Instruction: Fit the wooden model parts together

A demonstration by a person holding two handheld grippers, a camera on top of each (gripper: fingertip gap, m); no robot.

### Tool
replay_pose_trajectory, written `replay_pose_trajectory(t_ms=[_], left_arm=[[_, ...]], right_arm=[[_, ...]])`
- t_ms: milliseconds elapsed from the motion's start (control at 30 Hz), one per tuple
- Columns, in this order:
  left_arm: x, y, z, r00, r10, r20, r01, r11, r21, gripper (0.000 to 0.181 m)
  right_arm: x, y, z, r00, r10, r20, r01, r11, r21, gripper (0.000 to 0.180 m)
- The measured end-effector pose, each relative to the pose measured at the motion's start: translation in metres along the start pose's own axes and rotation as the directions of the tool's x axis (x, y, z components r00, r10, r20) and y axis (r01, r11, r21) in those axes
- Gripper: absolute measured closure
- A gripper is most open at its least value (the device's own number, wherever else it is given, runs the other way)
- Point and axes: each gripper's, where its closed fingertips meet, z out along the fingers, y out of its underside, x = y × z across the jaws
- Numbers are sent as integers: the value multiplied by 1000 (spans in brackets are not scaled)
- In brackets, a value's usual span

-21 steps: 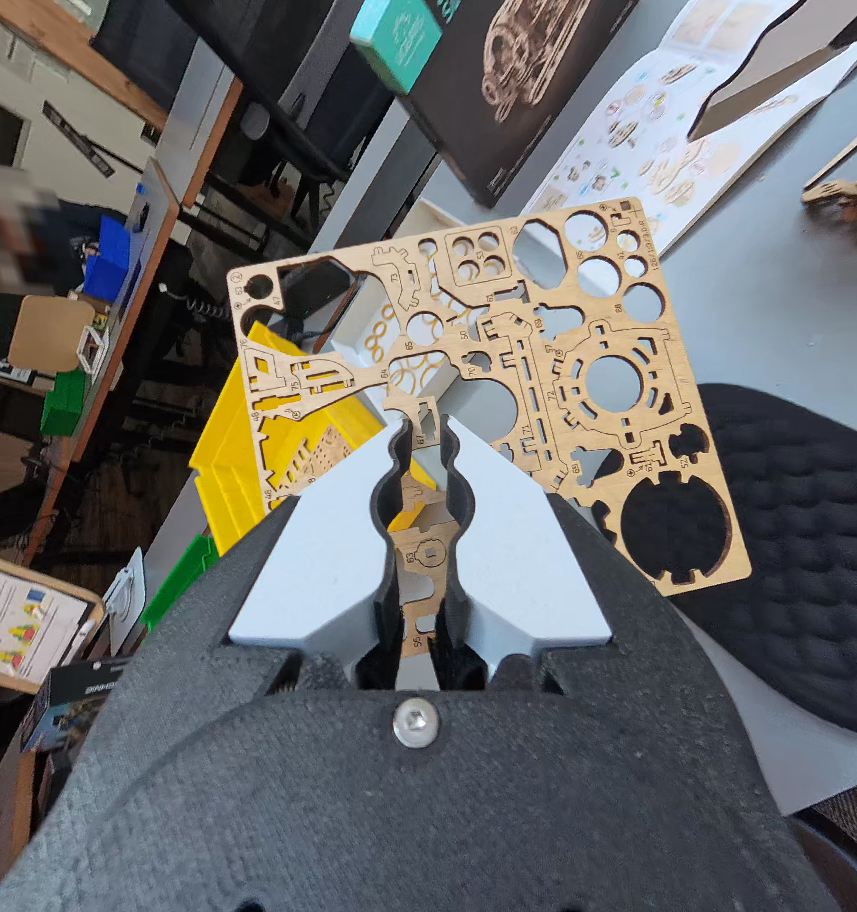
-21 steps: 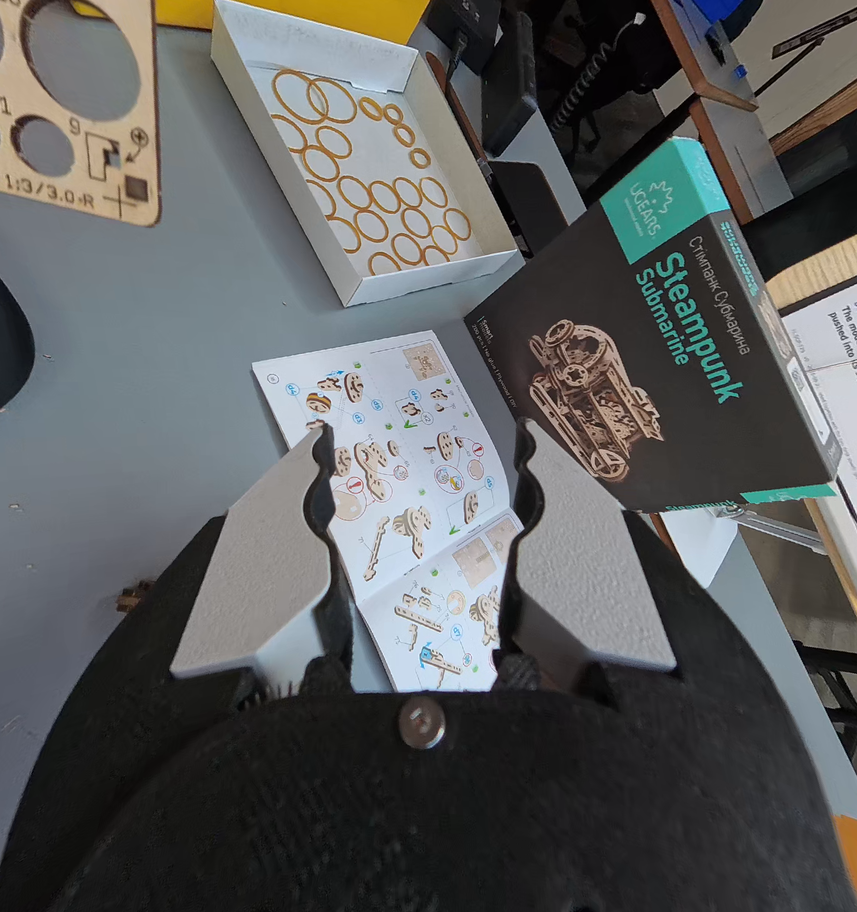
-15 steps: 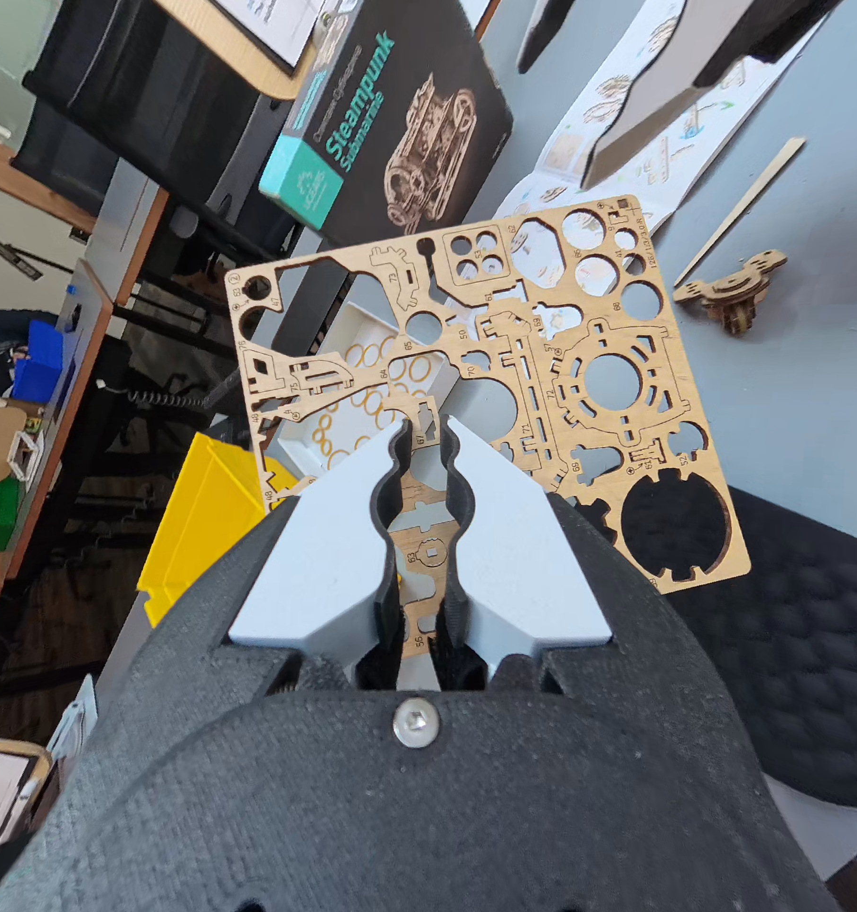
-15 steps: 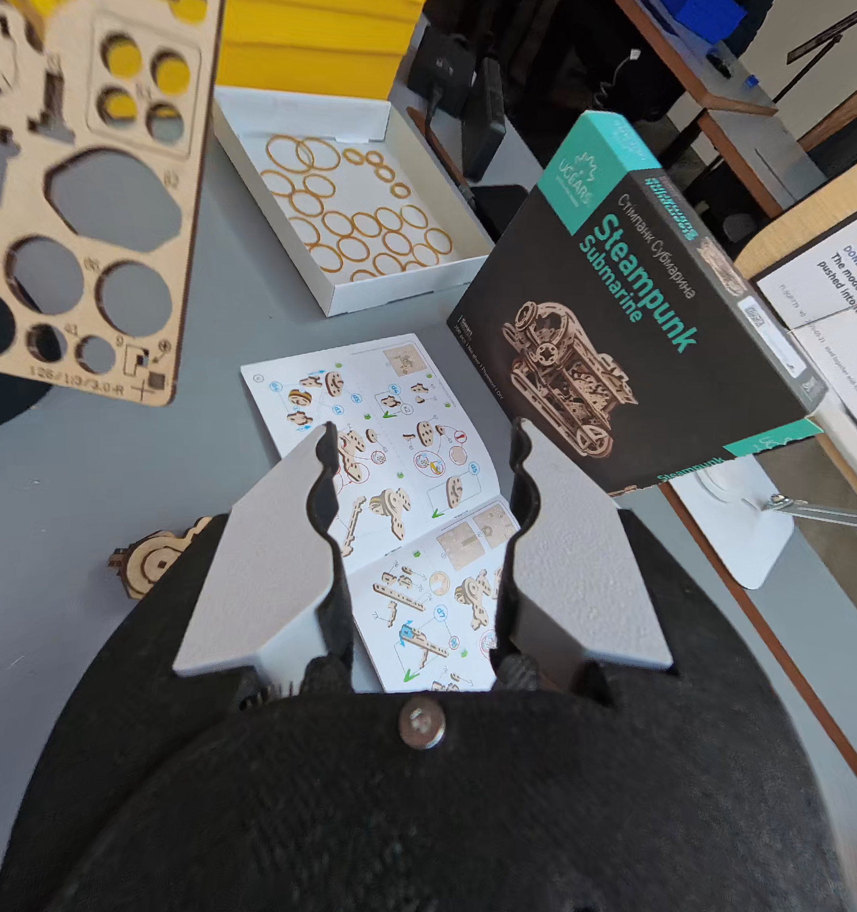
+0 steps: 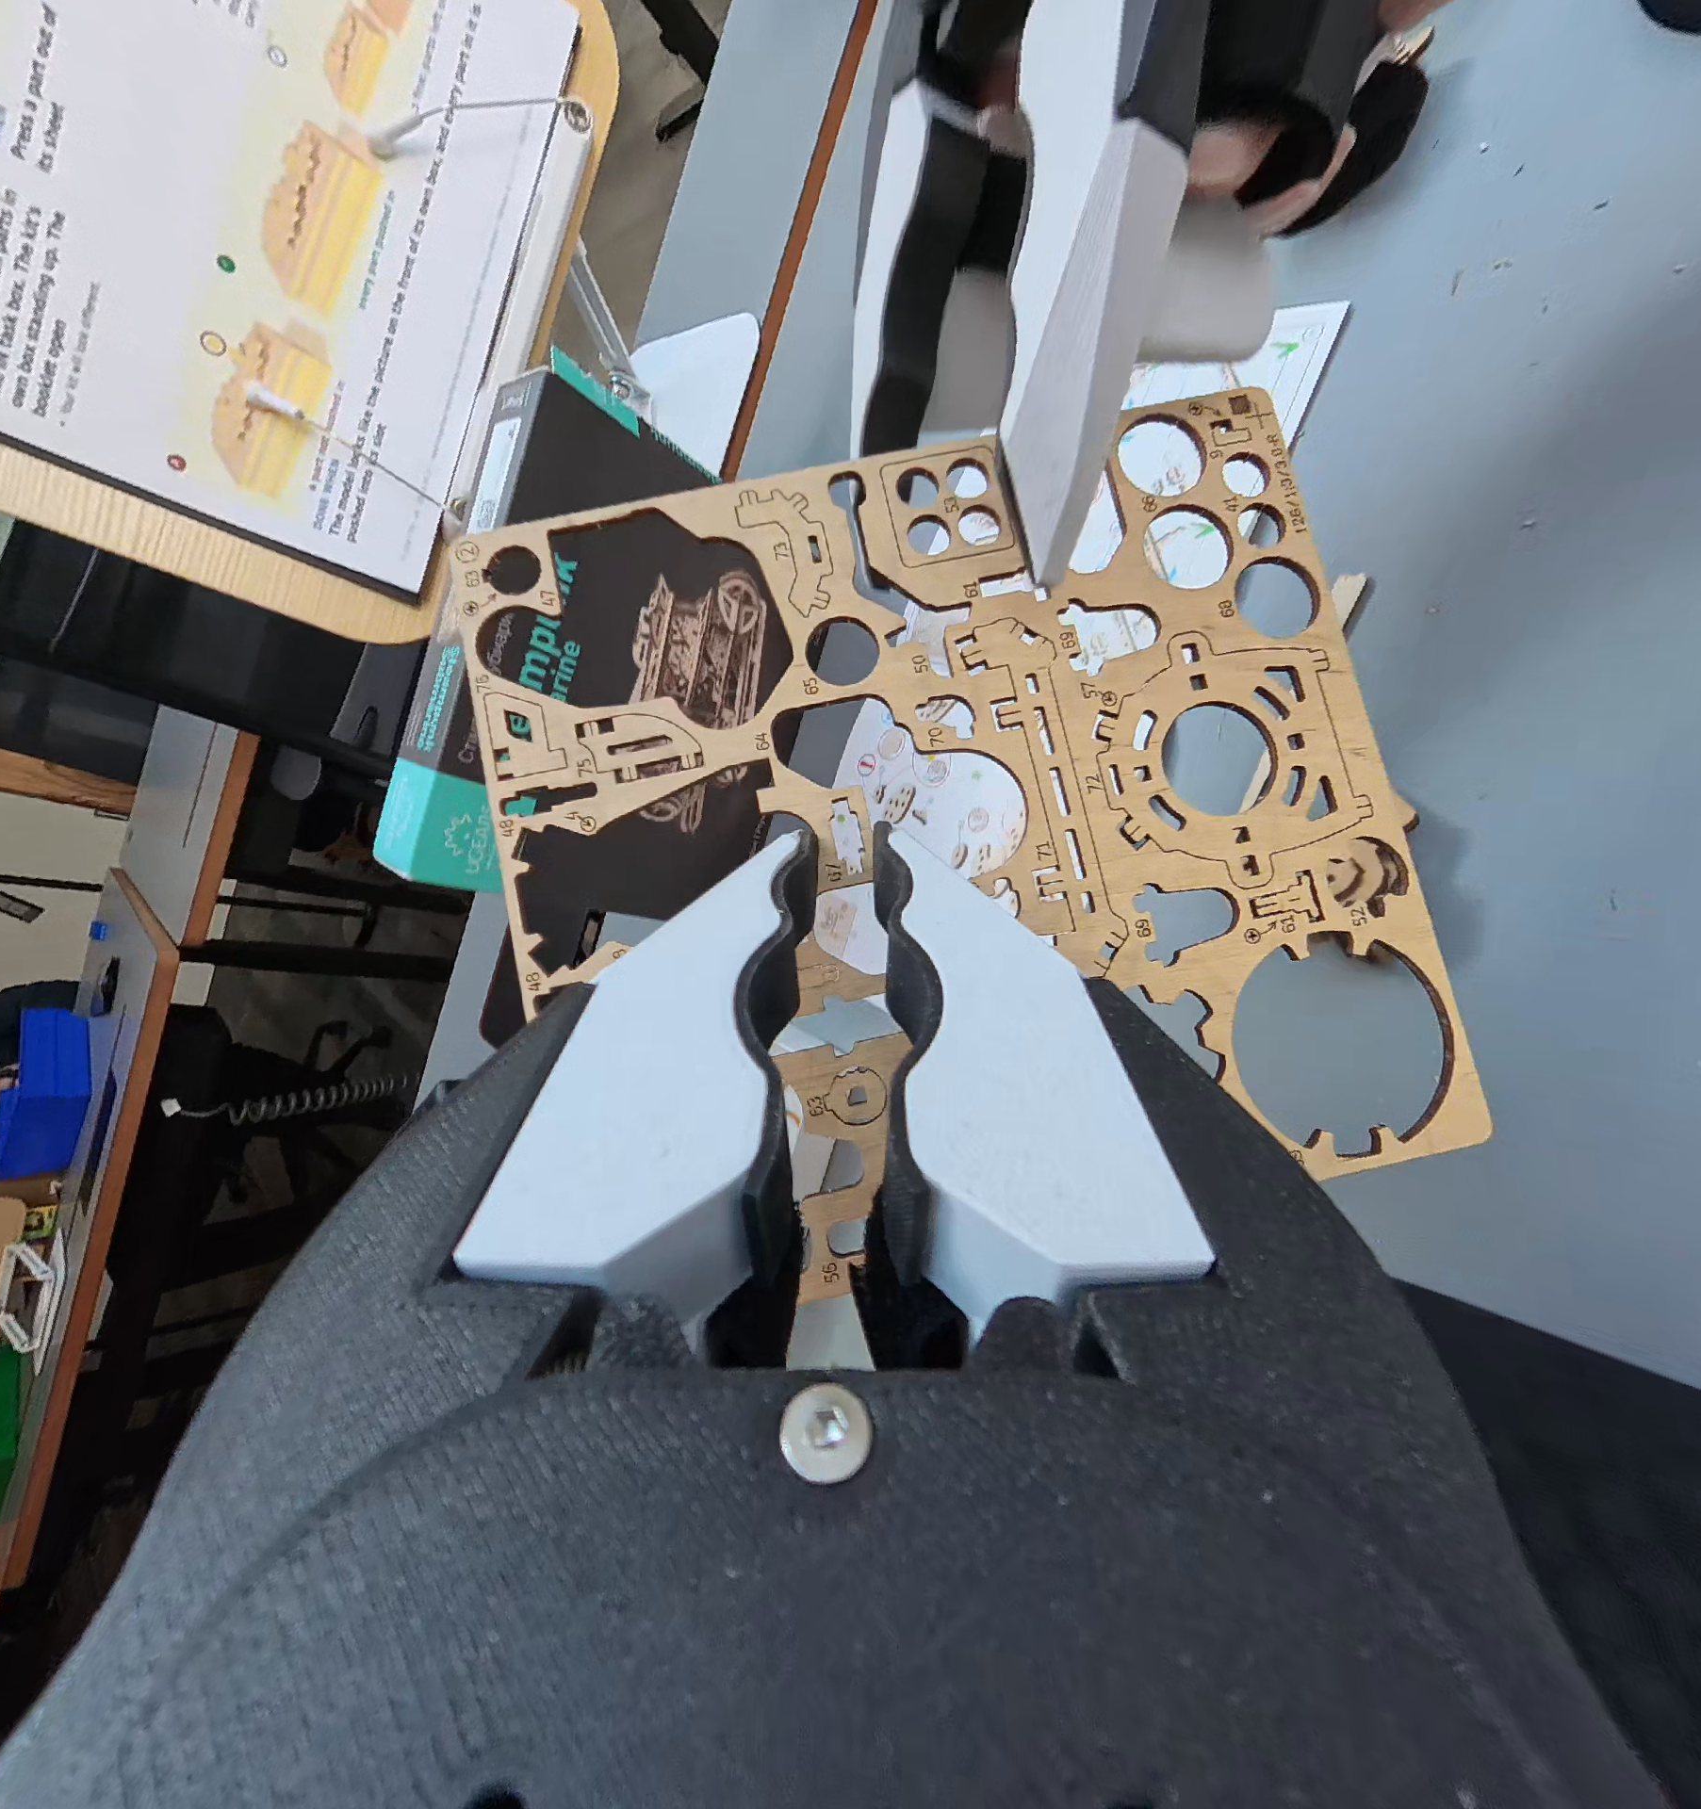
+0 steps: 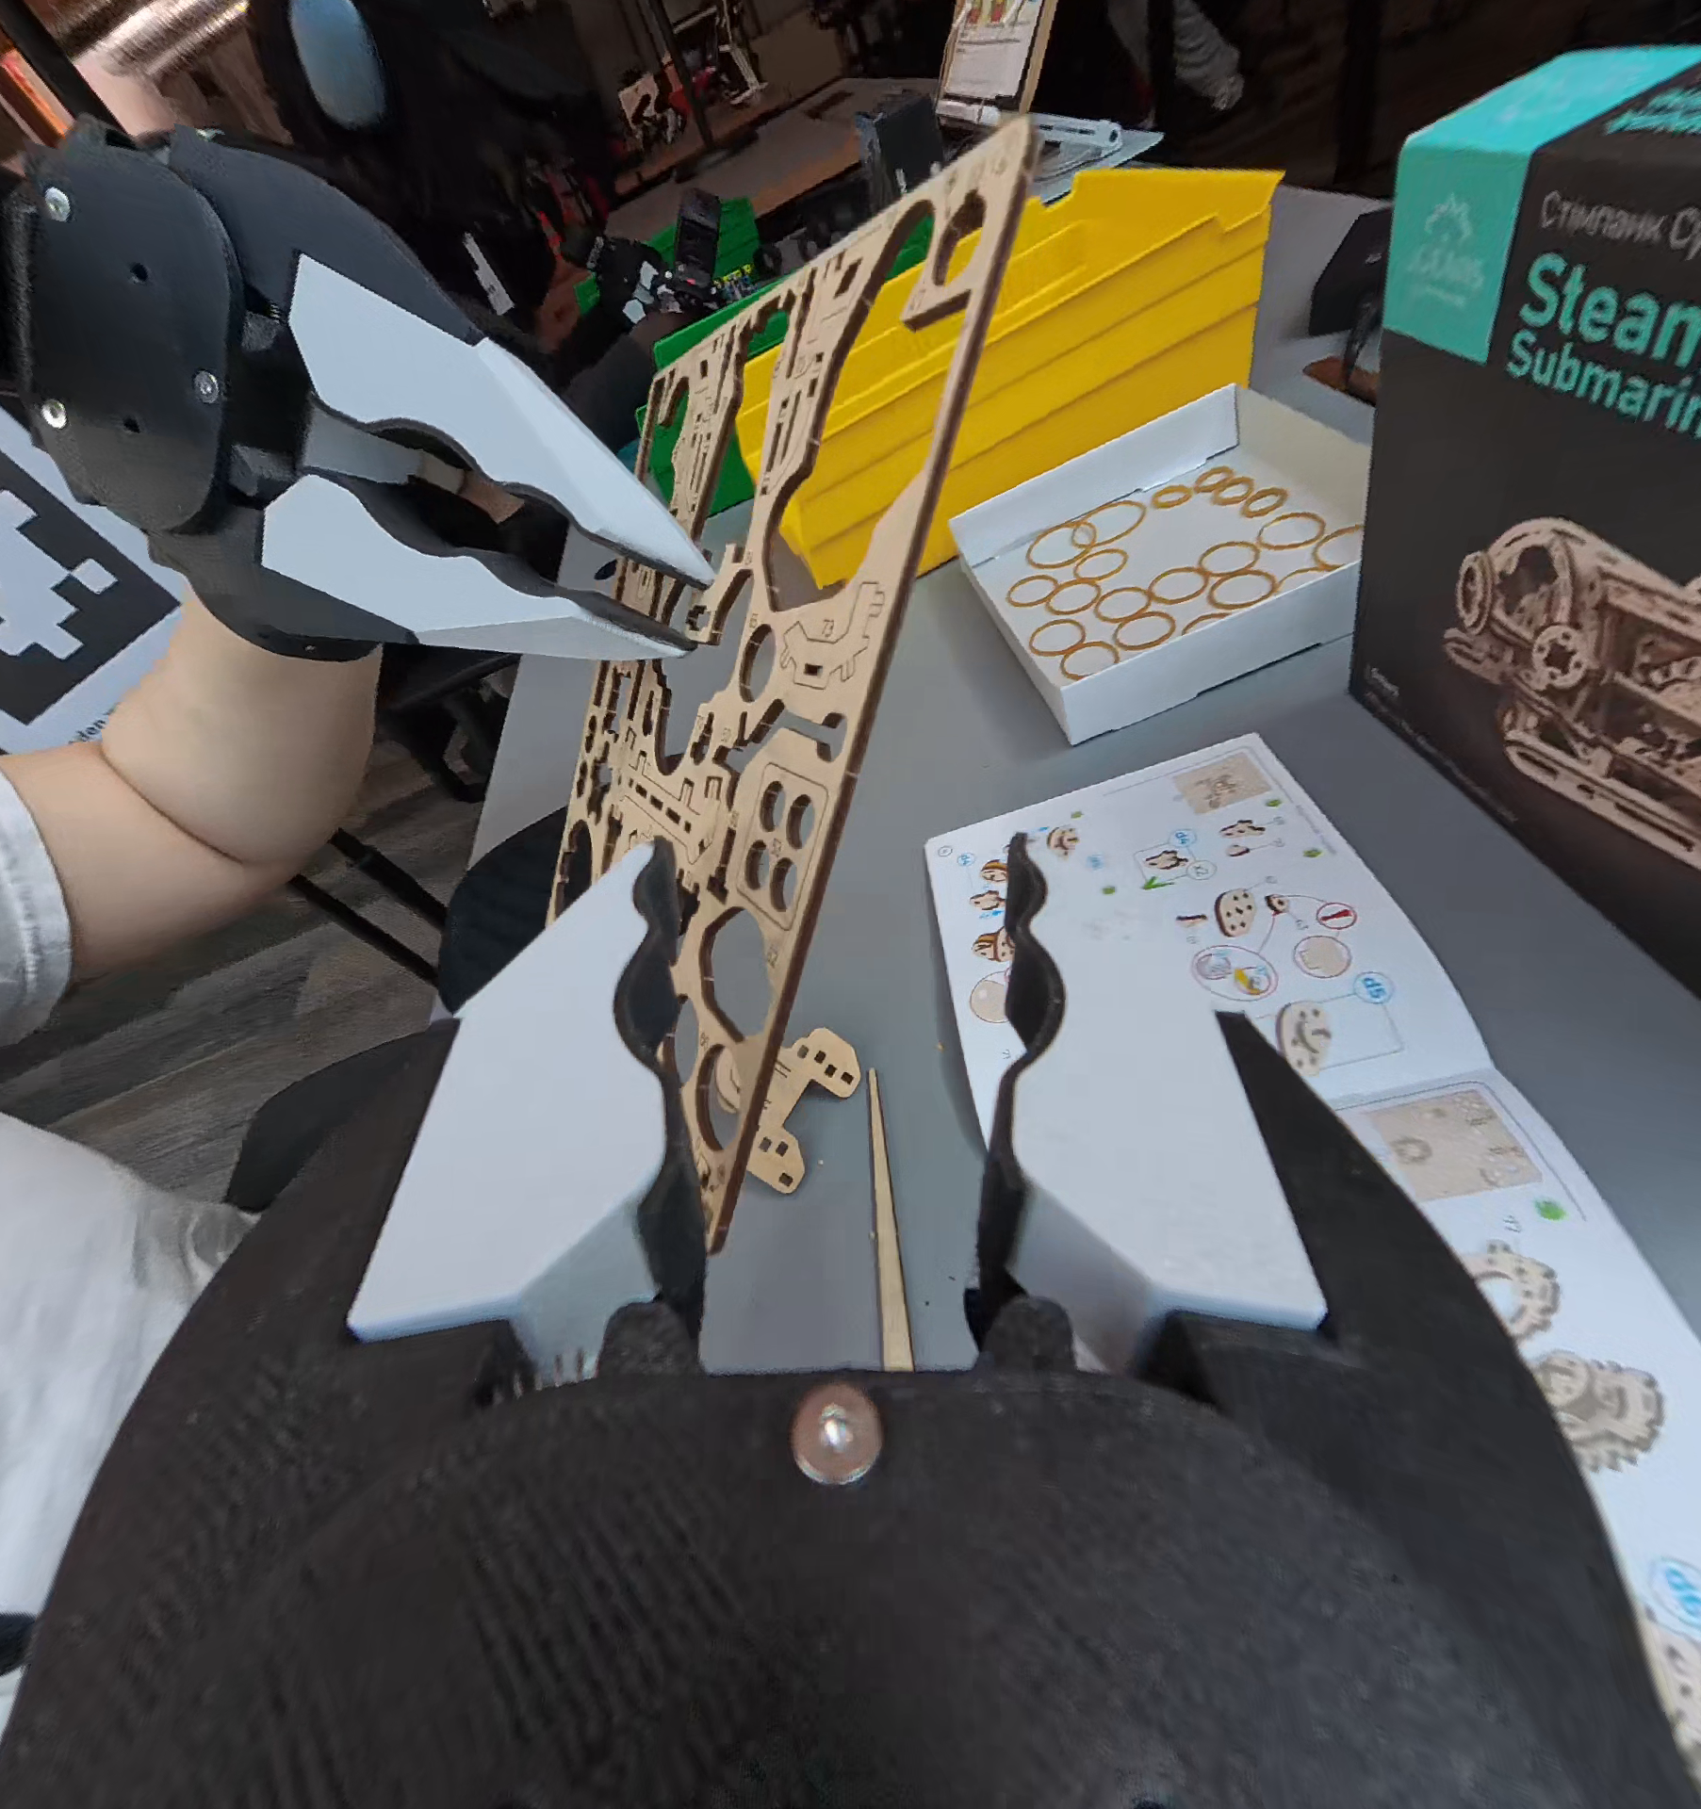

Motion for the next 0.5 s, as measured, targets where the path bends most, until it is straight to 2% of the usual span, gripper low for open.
replay_pose_trajectory(t_ms=[33, 100, 133, 233, 267, 333, 400, 500], left_arm=[[2, -4, 5, 1000, 2, -11, -1, 1000, 13, 171], [3, -8, 16, 1000, 10, -23, -10, 1000, 22, 172], [2, -6, 22, 1000, 20, -23, -19, 1000, 15, 171], [-1, -12, 32, 1000, -9, -30, 12, 995, 96, 179], [-7, -15, 32, 998, -62, -14, 64, 988, 142, 172], [-24, -19, 29, 977, -210, 20, 200, 951, 237, 148], [-44, -12, 22, 917, -396, 38, 362, 870, 336, 124], [-54, 12, 23, 749, -658, -75, 620, 657, 428, 104]], right_arm=[[-2, 5, 2, 998, 37, 44, -37, 999, -15, 120], [-12, 14, 2, 985, 88, 150, -81, 995, -53, 161], [-12, 14, 1, 980, 99, 172, -93, 995, -42, 174], [-4, 16, -7, 972, 138, 189, -140, 990, -3, 177], [0, 15, -10, 968, 167, 188, -173, 985, 17, 178], [13, 10, -17, 967, 204, 153, -216, 974, 67, 178], [20, 5, -24, 970, 199, 138, -214, 972, 101, 178], [22, -3, -30, 972, 190, 137, -208, 968, 140, 178]])
